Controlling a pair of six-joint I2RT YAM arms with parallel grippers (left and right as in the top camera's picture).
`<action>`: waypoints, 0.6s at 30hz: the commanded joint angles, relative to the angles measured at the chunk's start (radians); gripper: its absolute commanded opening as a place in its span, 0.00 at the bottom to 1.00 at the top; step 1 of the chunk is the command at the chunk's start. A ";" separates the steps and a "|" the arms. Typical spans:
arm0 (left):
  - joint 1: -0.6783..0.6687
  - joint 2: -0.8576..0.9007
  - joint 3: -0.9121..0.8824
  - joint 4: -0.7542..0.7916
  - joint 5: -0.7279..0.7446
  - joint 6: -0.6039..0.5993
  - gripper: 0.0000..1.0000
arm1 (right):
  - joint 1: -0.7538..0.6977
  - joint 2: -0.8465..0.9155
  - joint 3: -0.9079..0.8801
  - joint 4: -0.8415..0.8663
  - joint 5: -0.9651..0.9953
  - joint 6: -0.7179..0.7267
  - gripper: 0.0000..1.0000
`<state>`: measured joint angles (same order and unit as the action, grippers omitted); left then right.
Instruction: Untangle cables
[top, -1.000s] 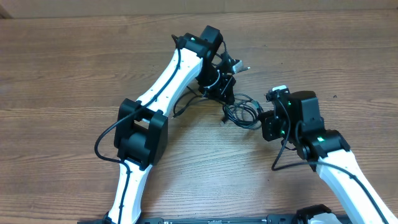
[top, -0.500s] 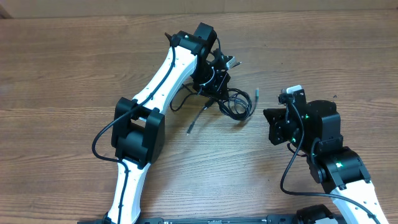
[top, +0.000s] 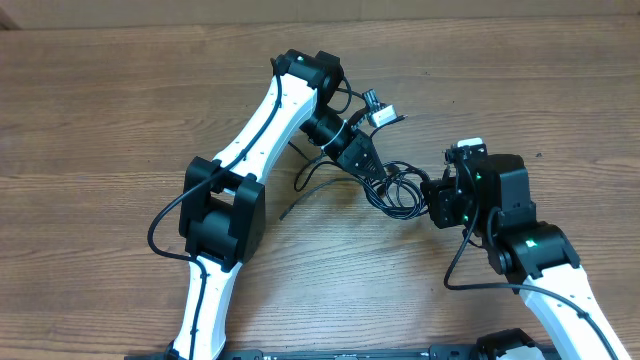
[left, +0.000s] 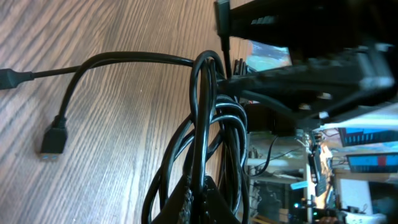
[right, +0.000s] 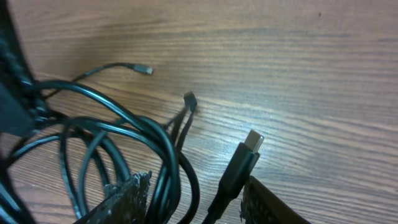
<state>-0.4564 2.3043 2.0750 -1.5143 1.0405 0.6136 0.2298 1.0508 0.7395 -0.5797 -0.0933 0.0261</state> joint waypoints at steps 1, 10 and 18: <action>-0.002 0.005 0.018 0.012 0.058 0.082 0.04 | 0.005 0.023 0.020 -0.003 0.006 0.000 0.46; -0.002 0.005 0.018 0.040 0.019 0.074 0.04 | 0.005 0.024 0.020 -0.018 -0.001 0.000 0.45; -0.002 0.005 0.018 0.103 -0.066 -0.028 0.04 | 0.005 0.024 0.020 -0.018 -0.050 0.000 0.45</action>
<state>-0.4564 2.3043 2.0747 -1.4239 0.9977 0.6258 0.2298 1.0756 0.7395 -0.5995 -0.1272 0.0261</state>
